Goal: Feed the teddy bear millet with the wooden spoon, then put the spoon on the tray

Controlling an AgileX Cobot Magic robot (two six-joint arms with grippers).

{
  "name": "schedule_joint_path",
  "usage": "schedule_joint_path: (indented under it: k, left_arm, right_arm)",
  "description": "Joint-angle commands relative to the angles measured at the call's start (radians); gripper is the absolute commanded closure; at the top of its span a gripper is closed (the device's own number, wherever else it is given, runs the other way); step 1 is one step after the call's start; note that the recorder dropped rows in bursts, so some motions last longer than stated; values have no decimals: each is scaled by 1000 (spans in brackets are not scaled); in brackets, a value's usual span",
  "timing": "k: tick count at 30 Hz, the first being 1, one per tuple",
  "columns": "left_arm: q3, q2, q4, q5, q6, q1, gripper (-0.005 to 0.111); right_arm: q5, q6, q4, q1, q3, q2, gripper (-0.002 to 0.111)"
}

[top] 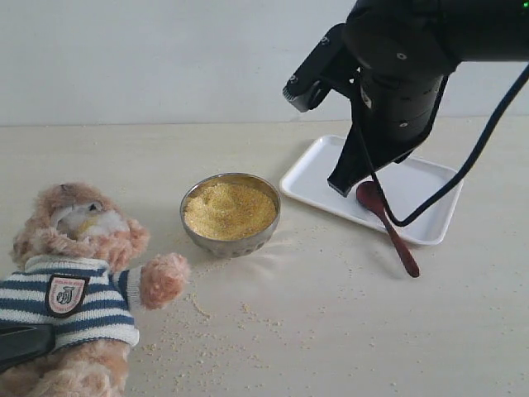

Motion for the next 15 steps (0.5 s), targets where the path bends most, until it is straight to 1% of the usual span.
schedule_joint_path:
  k: [1, 4, 5, 6, 7, 11, 12, 15]
  left_arm:
    - [0, -7, -23, 22, 8, 3, 102]
    - [0, -7, -23, 22, 8, 3, 102]
    - [0, -7, -23, 22, 8, 3, 102]
    - [0, -7, -23, 22, 8, 3, 102]
    - [0, -7, -23, 22, 8, 3, 102]
    - [0, -7, -23, 22, 8, 3, 102]
    - [0, -7, -23, 22, 8, 3, 102]
    - [0, -7, -23, 22, 8, 3, 102]
  right_arm:
    - [-7, 8, 136, -86, 7, -6, 90]
    - [-73, 5, 259, -150, 62, -6, 59]
    - [-112, 5, 291, -168, 93, -6, 53]
    - [-142, 2, 320, -181, 126, -6, 51]
    - [-179, 2, 343, -194, 161, -5, 53]
    - [-328, 8, 357, -213, 278, -5, 66]
    - [-362, 8, 355, -213, 291, -5, 67]
    - [-424, 29, 348, -213, 301, 4, 66]
